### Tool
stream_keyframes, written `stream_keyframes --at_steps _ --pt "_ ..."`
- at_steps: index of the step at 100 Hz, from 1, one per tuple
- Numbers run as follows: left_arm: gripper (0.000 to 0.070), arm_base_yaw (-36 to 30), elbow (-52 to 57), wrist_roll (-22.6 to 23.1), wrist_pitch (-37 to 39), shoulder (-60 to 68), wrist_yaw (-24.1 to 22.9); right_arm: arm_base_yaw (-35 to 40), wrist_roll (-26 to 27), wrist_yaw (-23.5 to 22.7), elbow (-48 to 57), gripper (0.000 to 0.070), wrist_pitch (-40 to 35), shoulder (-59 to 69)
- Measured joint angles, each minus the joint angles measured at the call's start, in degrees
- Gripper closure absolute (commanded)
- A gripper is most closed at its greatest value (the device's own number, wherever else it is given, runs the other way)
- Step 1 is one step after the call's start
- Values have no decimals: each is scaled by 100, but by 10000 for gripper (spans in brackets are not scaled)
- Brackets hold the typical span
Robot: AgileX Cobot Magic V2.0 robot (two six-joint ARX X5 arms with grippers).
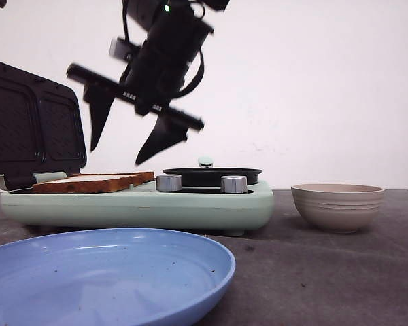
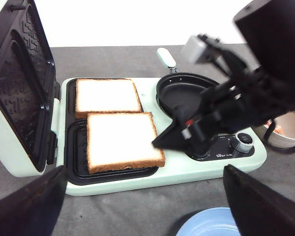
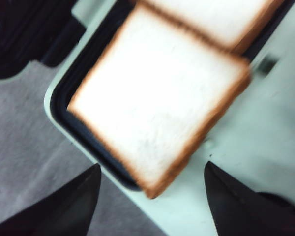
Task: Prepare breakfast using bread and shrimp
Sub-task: 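Raise the right gripper and withdraw it from the grill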
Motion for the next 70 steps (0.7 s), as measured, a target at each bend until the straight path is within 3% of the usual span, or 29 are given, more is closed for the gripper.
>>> stream_keyframes --at_steps 39,70 --pt "144 0 0 111 0 0 -278 -264 -1139 1207 13 288 -844 -1032" --pt "145 0 0 131 0 0 -411 -905 -1499 1388 13 289 -1211 -1646"
